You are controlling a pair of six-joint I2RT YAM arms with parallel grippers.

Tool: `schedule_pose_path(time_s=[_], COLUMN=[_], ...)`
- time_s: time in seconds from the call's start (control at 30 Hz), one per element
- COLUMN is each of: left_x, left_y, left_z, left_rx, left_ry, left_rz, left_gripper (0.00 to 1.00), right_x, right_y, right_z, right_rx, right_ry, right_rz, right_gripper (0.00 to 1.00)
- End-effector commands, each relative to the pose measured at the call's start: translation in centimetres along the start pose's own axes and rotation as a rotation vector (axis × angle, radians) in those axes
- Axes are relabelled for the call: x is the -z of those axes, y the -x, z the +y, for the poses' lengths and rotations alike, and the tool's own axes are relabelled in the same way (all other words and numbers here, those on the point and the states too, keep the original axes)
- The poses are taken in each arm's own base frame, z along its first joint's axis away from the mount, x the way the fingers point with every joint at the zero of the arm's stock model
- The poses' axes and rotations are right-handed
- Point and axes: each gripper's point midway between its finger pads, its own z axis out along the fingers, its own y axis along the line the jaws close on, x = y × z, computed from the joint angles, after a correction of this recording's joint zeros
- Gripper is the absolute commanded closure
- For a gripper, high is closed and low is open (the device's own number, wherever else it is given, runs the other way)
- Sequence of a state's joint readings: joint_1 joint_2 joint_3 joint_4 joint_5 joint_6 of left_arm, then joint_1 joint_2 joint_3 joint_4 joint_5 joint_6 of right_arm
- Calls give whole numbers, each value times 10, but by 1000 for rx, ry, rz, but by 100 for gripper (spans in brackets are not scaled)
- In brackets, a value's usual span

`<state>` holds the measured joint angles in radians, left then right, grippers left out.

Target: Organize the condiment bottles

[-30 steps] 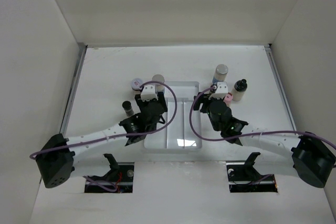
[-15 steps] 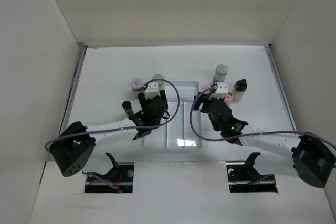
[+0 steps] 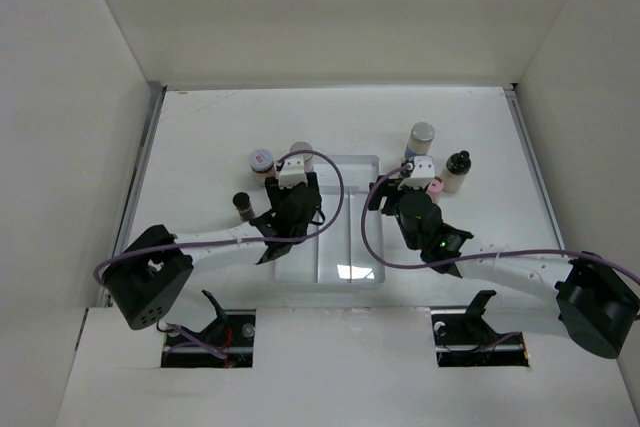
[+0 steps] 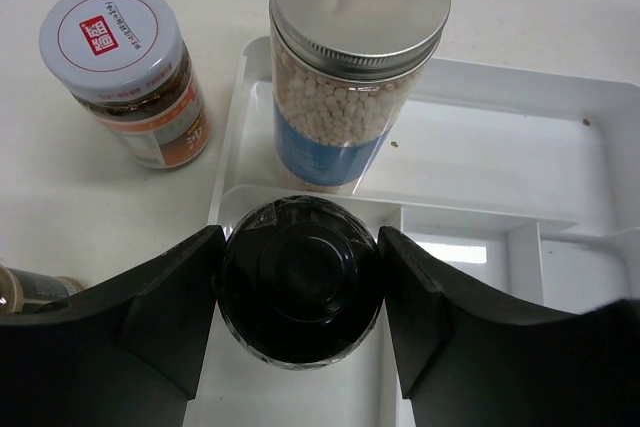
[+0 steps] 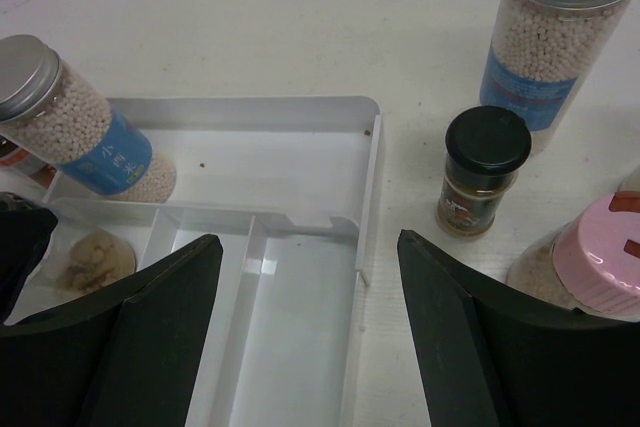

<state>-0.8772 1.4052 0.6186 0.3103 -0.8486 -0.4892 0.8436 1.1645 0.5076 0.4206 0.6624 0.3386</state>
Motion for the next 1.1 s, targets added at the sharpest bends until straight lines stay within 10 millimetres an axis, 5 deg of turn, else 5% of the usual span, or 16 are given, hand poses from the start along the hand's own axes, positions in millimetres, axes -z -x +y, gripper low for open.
schedule_pose_path(time_s=[0.0, 0.1, 0.23, 0.43, 0.6, 0.83, 1.07], left_x=[-2, 5, 27, 35, 4, -63, -93], left_y=[30, 42, 73, 102, 111, 103, 81], left_z=[-13, -15, -12, 32, 67, 69, 77], left_rx=[74, 88, 126, 184, 222, 204, 164], left_ry=[-17, -31, -64, -4, 61, 69, 121], left_rz=[-72, -92, -145, -161, -93, 78, 166], left_gripper=[37, 23, 19, 16, 15, 15, 17], right_x=[-1, 0, -1, 0, -1, -2, -2], right_y=[17, 18, 17, 17, 17, 15, 16], right_z=[2, 2, 2, 2, 3, 1, 2], right_rx=[-49, -49, -47, -48, -50, -44, -43], right_ry=[4, 6, 4, 4, 5, 0, 2], right_rz=[-56, -58, -56, -57, -55, -50, -52], right_gripper=[22, 22, 22, 22, 21, 21, 21])
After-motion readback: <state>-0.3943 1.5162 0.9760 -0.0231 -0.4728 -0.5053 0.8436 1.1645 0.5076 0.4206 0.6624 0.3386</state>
